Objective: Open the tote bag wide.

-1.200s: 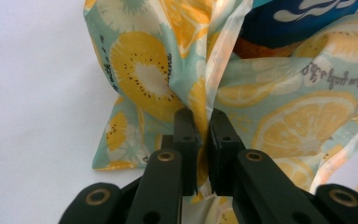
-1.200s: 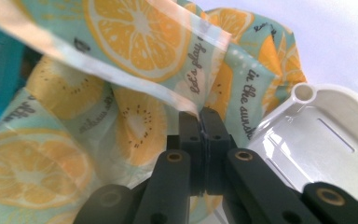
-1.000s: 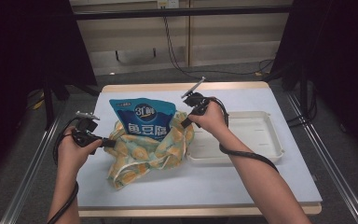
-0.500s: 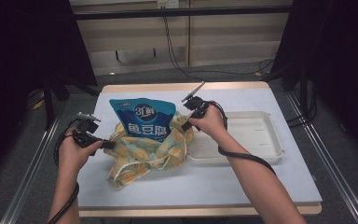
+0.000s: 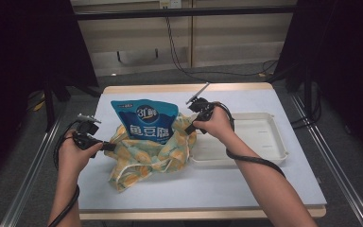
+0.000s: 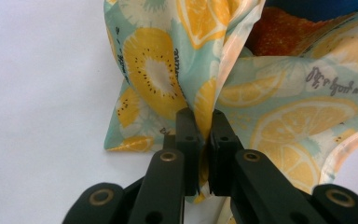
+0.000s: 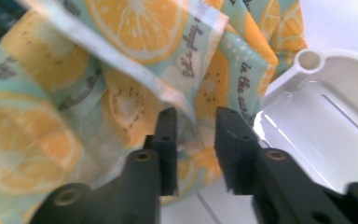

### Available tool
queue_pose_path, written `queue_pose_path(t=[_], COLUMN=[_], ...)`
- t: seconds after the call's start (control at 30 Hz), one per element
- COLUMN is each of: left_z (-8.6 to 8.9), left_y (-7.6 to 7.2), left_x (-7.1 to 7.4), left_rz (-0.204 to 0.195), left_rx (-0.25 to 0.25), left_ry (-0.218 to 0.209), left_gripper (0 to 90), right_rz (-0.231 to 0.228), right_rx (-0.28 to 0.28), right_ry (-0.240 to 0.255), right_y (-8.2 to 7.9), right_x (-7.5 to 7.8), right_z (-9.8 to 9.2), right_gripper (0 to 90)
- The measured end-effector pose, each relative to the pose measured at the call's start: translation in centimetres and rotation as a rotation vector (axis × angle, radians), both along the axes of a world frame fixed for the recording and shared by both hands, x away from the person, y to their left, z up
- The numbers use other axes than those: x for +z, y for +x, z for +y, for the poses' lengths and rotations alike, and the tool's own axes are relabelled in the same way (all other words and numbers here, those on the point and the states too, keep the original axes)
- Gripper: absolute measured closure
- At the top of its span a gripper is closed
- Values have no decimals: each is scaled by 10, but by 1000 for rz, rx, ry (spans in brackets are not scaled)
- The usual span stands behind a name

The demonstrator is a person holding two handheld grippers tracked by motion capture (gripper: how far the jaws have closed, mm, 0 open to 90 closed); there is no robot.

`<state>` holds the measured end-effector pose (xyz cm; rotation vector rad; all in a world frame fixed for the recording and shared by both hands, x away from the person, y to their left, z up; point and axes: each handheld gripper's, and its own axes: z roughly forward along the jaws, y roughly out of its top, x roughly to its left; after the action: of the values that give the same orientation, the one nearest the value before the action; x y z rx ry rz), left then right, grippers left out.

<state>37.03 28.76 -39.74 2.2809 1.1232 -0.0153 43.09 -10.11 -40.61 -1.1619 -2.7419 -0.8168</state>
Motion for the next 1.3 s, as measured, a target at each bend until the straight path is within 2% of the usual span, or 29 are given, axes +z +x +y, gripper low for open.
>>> queue_pose_path(t=[0.13, 0.27, 0.33, 0.4, 0.43, 0.57, 0.77, 0.83, 0.87, 0.93, 1.0, 1.07, 1.1, 1.2, 1.23, 1.3], left_z=[0, 1, 0, 0, 1, 3, 1, 0, -1, -3, -5, -7, -8, -12, -12, -11], left_y=[1, 1, 0, -1, -1, -5, -11, -12, -12, -11, -8, -3, 0, 7, 8, 10], left_x=[1, 1, 2, 5, 6, 16, 33, 37, 37, 37, 37, 34, 32, 25, 23, 21], left_rz=[-3, -6, -10, -30, -39, -101, -158, -173, -174, -182, -203, -207, -209, -195, -178, -181], left_rx=[-3, -2, 8, 22, 13, 73, 70, 46, 41, 28, 24, 5, 1, -23, -27, -23], left_ry=[3, 3, -2, -2, 12, -1, -2, 16, 9, -3, 3, -22, -19, -33, -41, -53], left_gripper=[853, 848, 836, 790, 752, 566, 445, 426, 426, 513, 492, 511, 529, 608, 680, 737], right_rz=[-25, -46, -39, -39, -33, -42, -39, -31, -35, -38, -33, -34, -30, -23, -22, -21], right_rx=[-8, 11, 6, 8, 8, 27, 31, 24, 25, 30, 21, 20, 20, 16, 21, 15], right_ry=[7, 9, 22, 19, 19, 19, 18, 16, 18, 18, 22, 17, 18, 21, 22, 28], right_y=[-5, -8, -10, -10, -11, -13, -13, -11, -11, -9, -8, -7, -7, -6, -6, -5], right_x=[12, 20, 23, 24, 26, 29, 28, 27, 27, 26, 26, 26, 26, 25, 24, 23], right_z=[-4, -6, -6, -6, -5, -2, 2, 3, 3, 3, 4, 4, 4, 6, 7, 8], right_gripper=[565, 560, 569, 595, 595, 616, 640, 649, 652, 652, 655, 660, 669, 687, 698, 741])
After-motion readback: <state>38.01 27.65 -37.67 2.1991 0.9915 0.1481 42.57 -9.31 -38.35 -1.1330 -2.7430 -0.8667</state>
